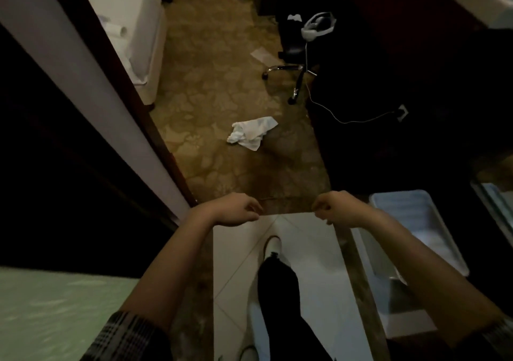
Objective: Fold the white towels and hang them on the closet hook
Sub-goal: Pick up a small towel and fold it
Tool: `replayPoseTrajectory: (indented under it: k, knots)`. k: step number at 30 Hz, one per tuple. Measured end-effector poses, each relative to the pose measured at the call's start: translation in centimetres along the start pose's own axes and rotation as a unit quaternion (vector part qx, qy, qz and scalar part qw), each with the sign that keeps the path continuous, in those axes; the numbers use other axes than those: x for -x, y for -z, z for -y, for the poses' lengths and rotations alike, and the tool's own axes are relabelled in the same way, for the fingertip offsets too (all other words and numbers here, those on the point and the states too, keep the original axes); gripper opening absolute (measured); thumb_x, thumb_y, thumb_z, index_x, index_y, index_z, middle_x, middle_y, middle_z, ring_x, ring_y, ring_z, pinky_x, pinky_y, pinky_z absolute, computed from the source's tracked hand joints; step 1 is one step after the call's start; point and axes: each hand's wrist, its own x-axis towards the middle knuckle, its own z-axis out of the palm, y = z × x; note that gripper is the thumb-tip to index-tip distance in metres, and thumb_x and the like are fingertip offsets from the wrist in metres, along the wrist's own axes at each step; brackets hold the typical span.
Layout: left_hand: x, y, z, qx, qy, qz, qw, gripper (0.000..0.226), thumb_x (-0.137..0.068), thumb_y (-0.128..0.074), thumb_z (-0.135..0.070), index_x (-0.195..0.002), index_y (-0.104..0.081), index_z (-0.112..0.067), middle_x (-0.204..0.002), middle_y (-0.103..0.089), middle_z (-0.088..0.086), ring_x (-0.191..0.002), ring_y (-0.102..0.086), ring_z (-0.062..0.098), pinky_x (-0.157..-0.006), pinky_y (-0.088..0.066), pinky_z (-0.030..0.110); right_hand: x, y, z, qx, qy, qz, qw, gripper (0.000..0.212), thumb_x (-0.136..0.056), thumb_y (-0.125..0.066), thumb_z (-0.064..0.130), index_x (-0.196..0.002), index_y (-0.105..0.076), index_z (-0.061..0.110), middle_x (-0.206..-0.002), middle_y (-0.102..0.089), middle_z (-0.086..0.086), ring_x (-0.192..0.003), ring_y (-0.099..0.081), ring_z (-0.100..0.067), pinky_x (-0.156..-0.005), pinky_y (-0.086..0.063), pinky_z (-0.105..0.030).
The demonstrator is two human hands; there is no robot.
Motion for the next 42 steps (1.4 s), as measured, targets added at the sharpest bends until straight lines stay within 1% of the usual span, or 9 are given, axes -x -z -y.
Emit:
replayPoseTrajectory:
  k: [4, 7, 12, 18, 23, 30, 35, 39, 42]
  knots:
    - [-6.6, 6.0, 3.0, 0.025, 0.017, -0.026, 0.999, 0.035, -0.096, -0.051, -0.024, -0.13, -0.054, -0.018, -0.132, -0.056, 0.002, -0.117, -0.053, 0.016, -0.094, -0.042, 0.024, -10.6, 4.1, -0.4, 0.036, 0.015, -0.011, 0.999, 0.013, -0.091, -0.056, 0.023, -0.099, -0.065, 0.019, -0.088, -0.061, 0.007, -0.072, -0.056, -0.007, -0.058, -0.04, -0.018]
    - [-11.3, 10.5, 5.2, 0.055, 0.047, -0.075, 0.995, 0.036, -0.095, -0.051, -0.022, -0.131, -0.052, -0.017, -0.131, -0.056, 0.004, -0.115, -0.054, 0.016, -0.092, -0.042, 0.024, -19.0, 7.6, -0.7, 0.02, 0.023, -0.01, 1.0, 0.013, -0.089, -0.056, 0.022, -0.098, -0.064, 0.025, -0.086, -0.057, 0.013, -0.07, -0.052, 0.001, -0.055, -0.038, -0.015]
    - [-18.8, 17.0, 8.4, 0.099, 0.088, -0.092, 0.987, 0.036, -0.096, -0.051, -0.02, -0.131, -0.053, -0.015, -0.129, -0.058, 0.006, -0.115, -0.055, 0.016, -0.095, -0.043, 0.026, -30.3, 12.7, -1.0, 0.018, 0.03, 0.018, 0.999, 0.02, -0.091, -0.056, 0.024, -0.109, -0.065, 0.023, -0.108, -0.063, 0.003, -0.084, -0.055, -0.008, -0.071, -0.044, -0.022]
    - [-27.2, 22.5, 13.2, 0.18, 0.119, -0.107, 0.971, 0.034, -0.095, -0.052, -0.018, -0.129, -0.055, -0.015, -0.124, -0.061, 0.004, -0.114, -0.056, 0.013, -0.09, -0.041, 0.019, -40.9, 17.6, -0.7, 0.031, 0.053, 0.026, 0.998, 0.023, -0.09, -0.059, 0.021, -0.112, -0.065, 0.019, -0.11, -0.066, 0.0, -0.094, -0.061, -0.014, -0.074, -0.046, -0.023]
    - [-35.3, 26.8, 18.6, 0.252, 0.132, -0.134, 0.949, 0.032, -0.094, -0.052, -0.014, -0.126, -0.057, -0.014, -0.122, -0.062, 0.004, -0.111, -0.057, 0.013, -0.092, -0.043, 0.021, -51.0, 19.7, -0.3, 0.021, 0.032, 0.038, 0.999, 0.026, -0.089, -0.057, 0.016, -0.114, -0.064, 0.018, -0.108, -0.066, -0.002, -0.095, -0.061, -0.016, -0.073, -0.044, -0.023]
    - [-47.2, 33.0, 28.5, 0.325, 0.143, -0.188, 0.916, 0.031, -0.095, -0.05, -0.009, -0.123, -0.059, -0.017, -0.119, -0.064, 0.0, -0.102, -0.056, 0.005, -0.084, -0.041, 0.015, -66.8, 19.1, 0.5, -0.032, -0.03, 0.073, 0.996, 0.024, -0.09, -0.057, 0.015, -0.113, -0.064, 0.018, -0.109, -0.066, -0.003, -0.092, -0.061, -0.014, -0.075, -0.046, -0.023]
    - [-55.2, 35.1, 35.8, 0.339, 0.172, -0.197, 0.904, 0.032, -0.095, -0.049, -0.009, -0.122, -0.06, -0.019, -0.115, -0.065, 0.0, -0.092, -0.056, 0.001, -0.067, -0.04, 0.0, -77.7, 16.0, 0.5, -0.09, -0.091, 0.075, 0.989, 0.027, -0.09, -0.057, 0.013, -0.116, -0.063, 0.016, -0.111, -0.066, -0.005, -0.096, -0.062, -0.018, -0.081, -0.049, -0.028]
    - [-61.9, 34.9, 40.3, 0.366, 0.208, -0.198, 0.885, 0.033, -0.095, -0.047, -0.007, -0.122, -0.06, -0.019, -0.119, -0.063, 0.0, -0.101, -0.054, 0.003, -0.082, -0.04, 0.015, -85.2, 11.7, -0.9, -0.162, -0.146, 0.103, 0.971, 0.025, -0.09, -0.058, 0.013, -0.114, -0.065, 0.016, -0.11, -0.066, -0.005, -0.096, -0.061, -0.018, -0.079, -0.046, -0.023]
    - [-66.5, 33.6, 43.0, 0.379, 0.236, -0.209, 0.87, 0.033, -0.094, -0.047, -0.005, -0.12, -0.061, -0.018, -0.116, -0.064, 0.001, -0.096, -0.061, 0.015, -0.078, -0.044, 0.022, -90.7, 8.1, -2.1, -0.267, -0.231, 0.111, 0.929, 0.022, -0.088, -0.058, 0.01, -0.109, -0.067, 0.011, -0.106, -0.066, -0.01, -0.103, -0.061, -0.027, -0.093, -0.049, -0.038]
